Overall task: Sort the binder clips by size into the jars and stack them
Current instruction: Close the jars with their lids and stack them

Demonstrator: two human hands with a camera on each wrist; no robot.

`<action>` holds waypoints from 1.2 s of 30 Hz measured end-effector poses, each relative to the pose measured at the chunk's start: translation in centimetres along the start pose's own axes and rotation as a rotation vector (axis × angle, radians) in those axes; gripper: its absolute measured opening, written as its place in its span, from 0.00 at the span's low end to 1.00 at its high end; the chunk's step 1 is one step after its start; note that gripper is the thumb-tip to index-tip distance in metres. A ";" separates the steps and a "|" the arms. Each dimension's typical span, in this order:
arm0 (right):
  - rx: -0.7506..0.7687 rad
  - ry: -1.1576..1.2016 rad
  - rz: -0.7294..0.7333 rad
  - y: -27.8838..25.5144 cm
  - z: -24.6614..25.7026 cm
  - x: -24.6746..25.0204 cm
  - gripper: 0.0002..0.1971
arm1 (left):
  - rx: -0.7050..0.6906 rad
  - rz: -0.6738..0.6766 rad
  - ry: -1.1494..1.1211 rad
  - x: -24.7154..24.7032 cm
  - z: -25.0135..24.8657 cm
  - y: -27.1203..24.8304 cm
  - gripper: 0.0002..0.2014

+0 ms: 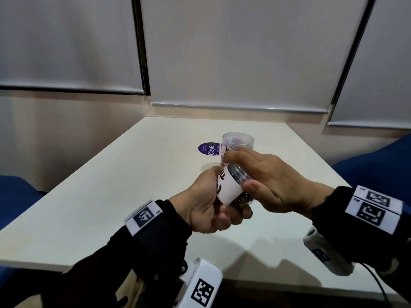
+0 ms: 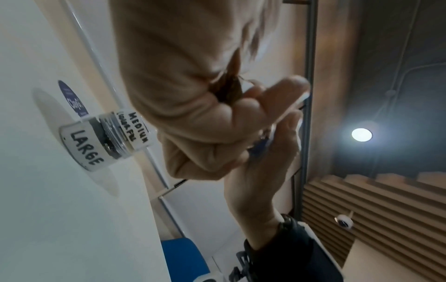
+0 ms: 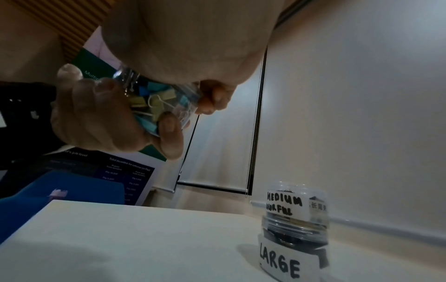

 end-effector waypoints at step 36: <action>-0.679 0.300 -0.181 -0.9 -3.7 2.3 0.24 | -0.605 -0.071 0.677 0.4 -4.5 3.0 0.22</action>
Point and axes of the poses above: each hand's wrist, its own y-axis towards the middle knuckle, its own x-axis out of the back of the hand, z = x × y, the point moved 4 cm from there along y, towards the middle knuckle, and after that the axes turned 7 degrees about -x, right-handed, at the moved point
